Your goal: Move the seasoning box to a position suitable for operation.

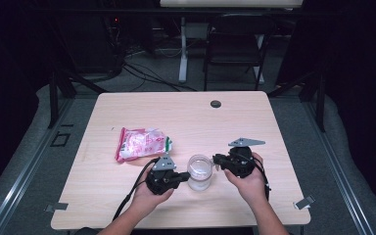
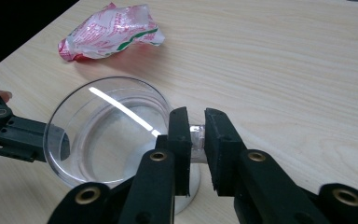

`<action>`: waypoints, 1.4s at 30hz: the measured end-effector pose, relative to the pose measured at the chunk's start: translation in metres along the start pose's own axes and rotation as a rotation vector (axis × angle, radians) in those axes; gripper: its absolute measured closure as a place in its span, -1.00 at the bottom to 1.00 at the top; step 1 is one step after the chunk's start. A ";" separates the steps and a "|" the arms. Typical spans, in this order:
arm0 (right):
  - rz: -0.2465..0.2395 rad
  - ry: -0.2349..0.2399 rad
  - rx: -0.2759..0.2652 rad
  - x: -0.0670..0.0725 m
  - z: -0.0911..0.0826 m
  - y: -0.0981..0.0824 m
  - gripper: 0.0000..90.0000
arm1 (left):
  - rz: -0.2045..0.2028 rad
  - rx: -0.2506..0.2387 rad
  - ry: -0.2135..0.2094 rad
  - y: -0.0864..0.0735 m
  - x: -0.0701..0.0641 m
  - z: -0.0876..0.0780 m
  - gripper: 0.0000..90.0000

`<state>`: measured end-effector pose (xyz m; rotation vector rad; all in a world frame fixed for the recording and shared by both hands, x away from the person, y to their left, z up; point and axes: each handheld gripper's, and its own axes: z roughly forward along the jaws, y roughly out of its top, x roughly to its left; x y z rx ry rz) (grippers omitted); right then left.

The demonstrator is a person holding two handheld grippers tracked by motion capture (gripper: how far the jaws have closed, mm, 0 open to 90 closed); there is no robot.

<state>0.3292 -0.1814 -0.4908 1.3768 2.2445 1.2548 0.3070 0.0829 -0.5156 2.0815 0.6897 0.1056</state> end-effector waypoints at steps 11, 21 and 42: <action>-0.056 0.027 -0.012 0.010 -0.015 -0.003 0.61 | 0.014 -0.034 -0.011 0.011 0.002 -0.001 1.00; -0.132 0.059 -0.014 0.029 -0.031 -0.009 0.35 | 0.004 -0.059 -0.009 0.025 0.001 -0.002 1.00; -0.257 0.019 -0.040 0.046 -0.025 -0.012 0.05 | -0.021 -0.123 0.015 0.028 0.002 -0.006 0.59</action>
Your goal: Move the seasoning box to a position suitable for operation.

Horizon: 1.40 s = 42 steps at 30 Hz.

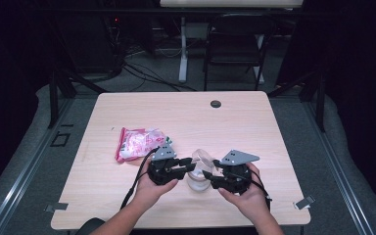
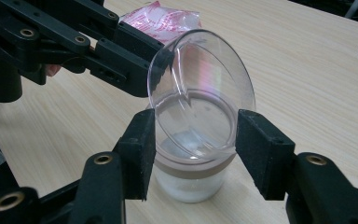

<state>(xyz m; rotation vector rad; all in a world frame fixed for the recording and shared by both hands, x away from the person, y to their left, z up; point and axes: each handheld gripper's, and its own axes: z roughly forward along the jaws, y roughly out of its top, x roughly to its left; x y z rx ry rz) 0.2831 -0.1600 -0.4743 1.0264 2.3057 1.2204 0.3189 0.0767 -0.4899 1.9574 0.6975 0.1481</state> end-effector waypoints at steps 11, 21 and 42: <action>-0.009 -0.021 0.008 0.000 0.005 -0.002 -0.01 | 0.002 -0.015 0.021 -0.002 0.002 0.002 0.46; 0.019 -0.010 -0.004 -0.004 0.002 -0.002 0.03 | -0.026 0.013 0.070 -0.012 0.010 0.014 0.27; 0.132 -0.062 -0.034 -0.033 -0.005 -0.012 0.30 | -0.004 0.046 0.080 -0.022 0.011 0.025 0.31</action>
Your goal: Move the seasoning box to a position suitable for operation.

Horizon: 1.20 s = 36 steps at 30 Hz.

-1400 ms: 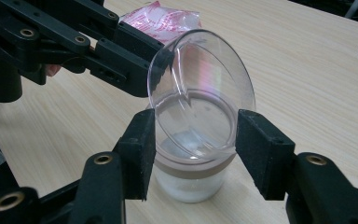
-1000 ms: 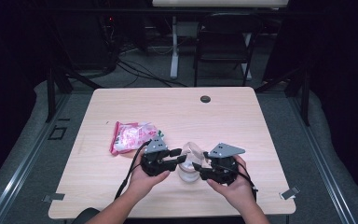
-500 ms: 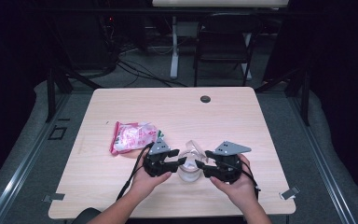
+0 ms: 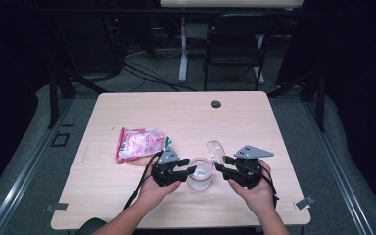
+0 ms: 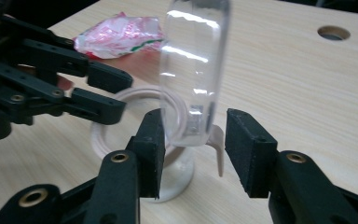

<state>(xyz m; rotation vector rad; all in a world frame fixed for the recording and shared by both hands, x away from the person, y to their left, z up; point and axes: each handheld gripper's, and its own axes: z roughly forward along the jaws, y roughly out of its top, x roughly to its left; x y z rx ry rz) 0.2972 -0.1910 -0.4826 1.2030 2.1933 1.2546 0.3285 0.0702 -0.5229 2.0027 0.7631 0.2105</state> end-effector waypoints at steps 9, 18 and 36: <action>0.044 0.006 -0.002 -0.008 0.003 -0.004 0.40 | -0.004 -0.006 0.000 -0.001 0.000 0.000 0.32; 0.061 0.013 -0.002 -0.008 0.010 -0.003 0.53 | -0.002 -0.015 0.003 -0.001 0.001 0.001 0.31; 0.119 0.089 -0.032 -0.033 0.032 0.010 0.62 | -0.025 -0.060 0.070 -0.006 0.009 -0.024 0.27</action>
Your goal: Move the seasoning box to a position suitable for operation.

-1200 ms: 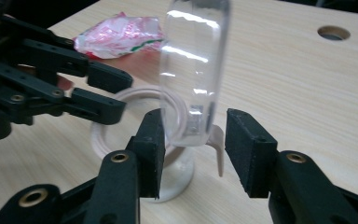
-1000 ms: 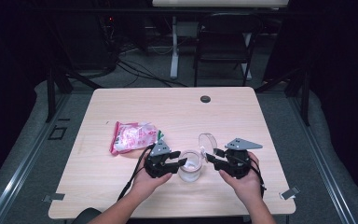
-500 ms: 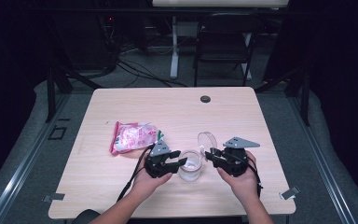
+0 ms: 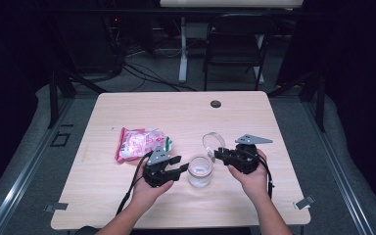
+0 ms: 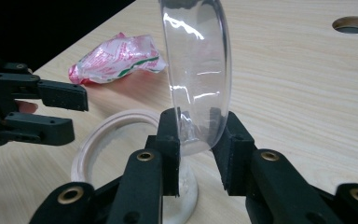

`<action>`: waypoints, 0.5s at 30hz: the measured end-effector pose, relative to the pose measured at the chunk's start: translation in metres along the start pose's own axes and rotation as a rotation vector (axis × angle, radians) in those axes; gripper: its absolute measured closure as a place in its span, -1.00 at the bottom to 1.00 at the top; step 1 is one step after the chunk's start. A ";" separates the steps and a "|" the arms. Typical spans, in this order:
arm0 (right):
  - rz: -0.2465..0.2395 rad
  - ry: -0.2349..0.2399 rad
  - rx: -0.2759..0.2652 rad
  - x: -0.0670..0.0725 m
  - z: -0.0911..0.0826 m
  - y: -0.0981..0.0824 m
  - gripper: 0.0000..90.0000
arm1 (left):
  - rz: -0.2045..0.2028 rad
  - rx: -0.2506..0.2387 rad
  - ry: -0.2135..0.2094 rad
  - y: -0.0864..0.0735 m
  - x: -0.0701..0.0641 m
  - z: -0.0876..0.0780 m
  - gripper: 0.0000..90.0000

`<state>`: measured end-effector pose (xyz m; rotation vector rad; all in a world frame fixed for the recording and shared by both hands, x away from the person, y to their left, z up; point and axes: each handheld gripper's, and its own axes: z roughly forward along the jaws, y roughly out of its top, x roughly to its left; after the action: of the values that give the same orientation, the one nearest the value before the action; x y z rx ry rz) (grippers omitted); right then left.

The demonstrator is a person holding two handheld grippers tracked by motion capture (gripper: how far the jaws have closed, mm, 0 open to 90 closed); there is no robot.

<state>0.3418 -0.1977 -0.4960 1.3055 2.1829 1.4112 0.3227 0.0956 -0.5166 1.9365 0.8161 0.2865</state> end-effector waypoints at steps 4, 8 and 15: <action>0.010 0.007 -0.007 -0.004 0.004 0.003 0.63 | -0.025 -0.006 0.042 -0.004 0.010 -0.012 0.27; 0.022 0.023 -0.011 -0.010 0.009 0.008 0.64 | -0.050 -0.008 0.096 -0.010 0.026 -0.029 0.25; 0.022 0.029 -0.014 -0.014 0.014 0.011 0.65 | -0.085 -0.006 0.169 -0.016 0.045 -0.046 0.23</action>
<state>0.3646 -0.1988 -0.4976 1.3167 2.1791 1.4600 0.3260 0.1617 -0.5135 1.8846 1.0040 0.4052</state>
